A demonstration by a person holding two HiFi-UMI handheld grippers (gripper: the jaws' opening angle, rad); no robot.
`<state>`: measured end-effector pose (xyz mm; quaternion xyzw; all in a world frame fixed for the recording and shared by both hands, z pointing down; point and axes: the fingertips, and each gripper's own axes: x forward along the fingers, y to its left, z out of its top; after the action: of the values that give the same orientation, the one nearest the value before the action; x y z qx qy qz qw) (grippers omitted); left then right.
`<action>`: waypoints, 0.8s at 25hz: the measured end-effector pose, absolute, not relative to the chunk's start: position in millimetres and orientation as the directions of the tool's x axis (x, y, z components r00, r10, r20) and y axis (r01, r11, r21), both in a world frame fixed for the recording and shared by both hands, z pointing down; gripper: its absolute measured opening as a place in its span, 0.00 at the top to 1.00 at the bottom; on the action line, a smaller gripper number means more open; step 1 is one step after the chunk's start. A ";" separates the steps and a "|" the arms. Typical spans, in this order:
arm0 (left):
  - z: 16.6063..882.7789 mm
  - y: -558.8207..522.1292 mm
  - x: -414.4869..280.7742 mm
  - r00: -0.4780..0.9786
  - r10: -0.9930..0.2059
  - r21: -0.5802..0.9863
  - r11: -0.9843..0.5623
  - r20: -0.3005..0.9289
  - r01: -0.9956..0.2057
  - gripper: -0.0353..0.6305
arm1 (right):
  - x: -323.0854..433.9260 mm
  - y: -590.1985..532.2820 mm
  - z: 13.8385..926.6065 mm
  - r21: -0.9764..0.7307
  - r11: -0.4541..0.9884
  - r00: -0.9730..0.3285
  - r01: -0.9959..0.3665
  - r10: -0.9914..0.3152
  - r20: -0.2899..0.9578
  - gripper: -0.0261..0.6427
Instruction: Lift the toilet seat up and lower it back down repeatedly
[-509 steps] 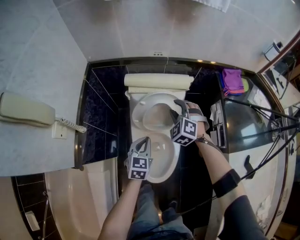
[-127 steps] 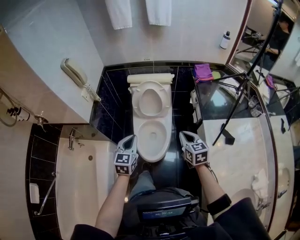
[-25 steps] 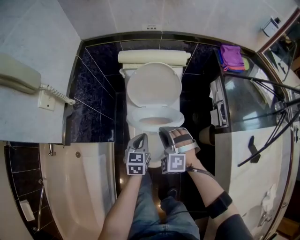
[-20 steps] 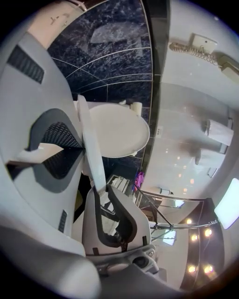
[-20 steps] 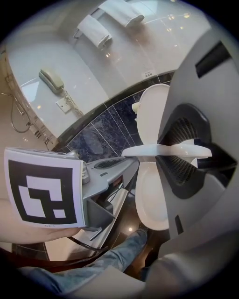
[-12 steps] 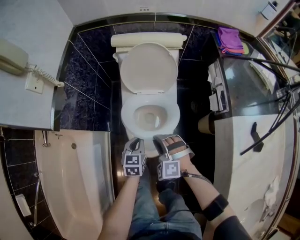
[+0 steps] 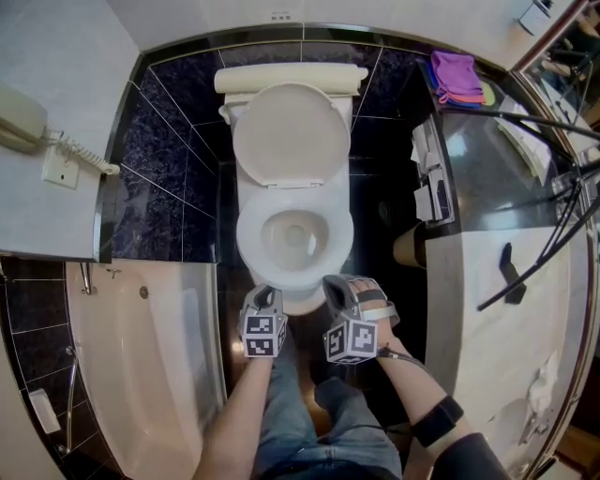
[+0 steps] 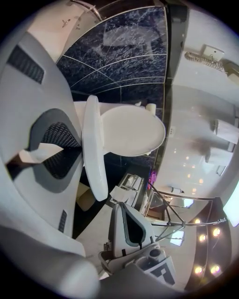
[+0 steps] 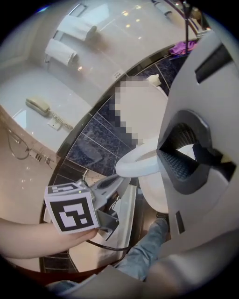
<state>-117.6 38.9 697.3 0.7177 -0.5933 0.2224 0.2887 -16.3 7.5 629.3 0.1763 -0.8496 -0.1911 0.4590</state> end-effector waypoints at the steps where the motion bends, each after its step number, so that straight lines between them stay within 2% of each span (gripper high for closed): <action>1: 704.5 43.2 -116.3 0.199 -0.718 0.150 -0.132 0.667 -0.980 0.96 | -10.8 5.9 635.7 0.468 0.869 -0.510 -0.163 -0.480 0.714 0.94; 4: 727.3 55.6 -109.5 0.214 -0.699 0.165 -0.138 0.682 -0.977 0.96 | 0.8 3.3 658.2 0.432 0.869 -0.497 -0.241 -0.492 0.714 0.94; 11: 803.3 95.4 -92.9 0.244 -0.633 0.153 -0.197 0.734 -0.968 0.96 | 11.6 10.5 728.2 0.365 0.873 -0.484 -0.324 -0.485 0.729 0.94; 20: 904.5 129.4 -86.0 0.240 -0.566 0.123 -0.236 0.789 -0.964 0.96 | 22.4 31.1 810.3 0.327 0.879 -0.466 -0.346 -0.464 0.753 0.94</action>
<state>-86.0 129.4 904.5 0.7207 -0.5308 0.3139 0.3168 22.4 31.1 810.3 0.2372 -0.8538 -0.0641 0.4590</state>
